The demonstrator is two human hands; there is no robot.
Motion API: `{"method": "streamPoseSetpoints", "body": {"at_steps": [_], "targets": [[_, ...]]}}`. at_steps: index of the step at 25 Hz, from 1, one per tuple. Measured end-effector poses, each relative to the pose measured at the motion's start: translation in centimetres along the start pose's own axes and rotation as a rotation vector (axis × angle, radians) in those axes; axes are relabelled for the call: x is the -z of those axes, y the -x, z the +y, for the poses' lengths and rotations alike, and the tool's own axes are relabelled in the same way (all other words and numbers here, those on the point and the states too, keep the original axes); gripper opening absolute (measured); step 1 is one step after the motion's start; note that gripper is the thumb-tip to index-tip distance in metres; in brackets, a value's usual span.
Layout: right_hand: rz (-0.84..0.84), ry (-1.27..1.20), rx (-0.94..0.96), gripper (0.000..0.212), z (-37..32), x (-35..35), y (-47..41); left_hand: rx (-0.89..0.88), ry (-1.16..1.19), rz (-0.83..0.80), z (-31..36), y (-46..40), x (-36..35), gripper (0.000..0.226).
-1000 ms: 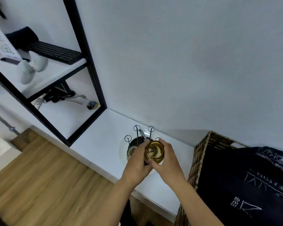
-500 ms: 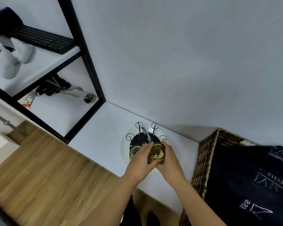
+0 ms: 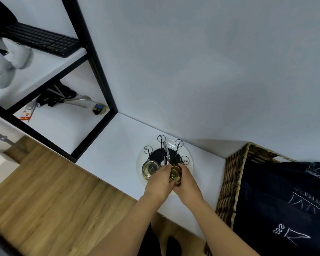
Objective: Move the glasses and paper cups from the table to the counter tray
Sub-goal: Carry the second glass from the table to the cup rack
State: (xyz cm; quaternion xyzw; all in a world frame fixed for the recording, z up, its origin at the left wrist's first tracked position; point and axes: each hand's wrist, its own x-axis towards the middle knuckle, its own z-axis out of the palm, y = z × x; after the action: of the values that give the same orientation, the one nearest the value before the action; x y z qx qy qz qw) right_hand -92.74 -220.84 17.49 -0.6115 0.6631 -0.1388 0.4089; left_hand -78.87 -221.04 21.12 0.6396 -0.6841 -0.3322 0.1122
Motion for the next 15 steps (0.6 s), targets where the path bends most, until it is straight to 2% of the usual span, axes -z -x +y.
{"method": "streamPoseSetpoints", "body": {"at_steps": [8,12,15], "targets": [[-0.064,0.06,0.046,0.094,-0.7,0.7,0.3,0.006,0.029,0.009,-0.6,0.6,0.8,0.063],[-0.028,0.182,0.137,0.083,-2.0,3.0,1.2,-0.056,0.078,0.231,-0.1,1.6,3.7,0.043],[0.064,0.203,0.181,0.075,-4.5,5.9,1.2,-0.139,-0.067,0.415,0.7,1.3,7.0,0.048]]}}
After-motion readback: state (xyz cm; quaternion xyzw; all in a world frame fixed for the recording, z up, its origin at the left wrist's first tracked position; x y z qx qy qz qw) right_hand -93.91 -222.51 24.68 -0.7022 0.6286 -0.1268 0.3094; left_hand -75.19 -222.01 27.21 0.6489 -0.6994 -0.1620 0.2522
